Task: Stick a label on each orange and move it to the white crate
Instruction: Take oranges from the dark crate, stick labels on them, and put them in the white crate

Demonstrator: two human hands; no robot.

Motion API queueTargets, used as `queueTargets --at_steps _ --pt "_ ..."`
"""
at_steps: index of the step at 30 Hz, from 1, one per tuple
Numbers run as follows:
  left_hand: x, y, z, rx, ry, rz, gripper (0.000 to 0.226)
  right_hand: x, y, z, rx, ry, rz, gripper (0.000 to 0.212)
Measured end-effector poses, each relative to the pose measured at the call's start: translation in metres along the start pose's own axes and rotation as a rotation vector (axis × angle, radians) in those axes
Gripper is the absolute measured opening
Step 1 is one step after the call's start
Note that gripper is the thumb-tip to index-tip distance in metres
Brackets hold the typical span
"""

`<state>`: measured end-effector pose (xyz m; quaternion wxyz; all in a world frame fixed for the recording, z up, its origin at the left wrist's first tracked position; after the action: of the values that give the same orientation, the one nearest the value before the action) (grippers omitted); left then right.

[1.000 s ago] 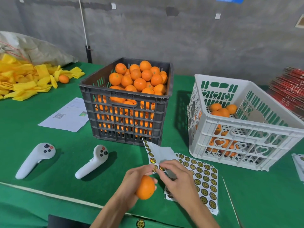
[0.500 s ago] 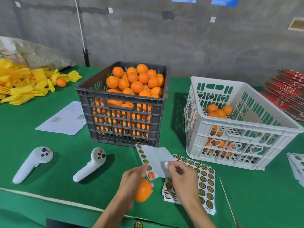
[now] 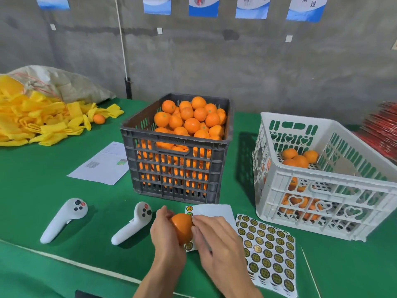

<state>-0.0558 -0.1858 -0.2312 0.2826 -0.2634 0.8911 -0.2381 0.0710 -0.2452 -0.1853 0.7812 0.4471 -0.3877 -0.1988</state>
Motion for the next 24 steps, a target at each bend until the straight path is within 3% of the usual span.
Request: queueTargets --at_steps 3,7,13,15,17,21,24 --pt "-0.019 -0.017 -0.009 -0.026 0.03 0.108 0.021 0.006 0.01 -0.002 -0.08 0.051 0.036 0.046" --pt "-0.065 -0.04 -0.024 -0.176 0.177 0.402 0.018 0.024 0.033 -0.022 -0.304 0.13 0.047 0.07" --pt "-0.145 -0.08 -0.032 -0.278 0.435 0.759 0.017 0.073 0.071 -0.064 -0.391 0.071 -0.025 0.065" --pt "-0.169 -0.089 -0.039 -0.466 0.49 0.842 0.022 0.094 0.083 -0.085 -0.39 -0.029 -0.063 0.068" --pt "-0.183 -0.095 -0.06 -0.754 0.528 0.831 0.037 0.117 0.093 -0.11 -0.393 -0.19 -0.109 0.068" --pt "-0.198 -0.084 -0.11 -1.173 0.62 0.633 0.039 0.156 0.105 -0.151 -0.45 -0.361 -0.173 0.062" --pt "-0.214 -0.052 -0.144 -1.365 0.833 0.455 0.043 0.172 0.113 -0.172 -0.467 -0.454 -0.181 0.057"
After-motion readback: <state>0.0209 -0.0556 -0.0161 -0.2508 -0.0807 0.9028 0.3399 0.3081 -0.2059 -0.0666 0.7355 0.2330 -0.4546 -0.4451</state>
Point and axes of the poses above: each hand's wrist, its own y-axis towards the middle knuckle, its own x-axis out of the back of the hand, z = x × y, the point moved 6 cm from there along y, towards the middle knuckle, and after that the axes turned 6 degrees about -z, right-handed, at the moved point
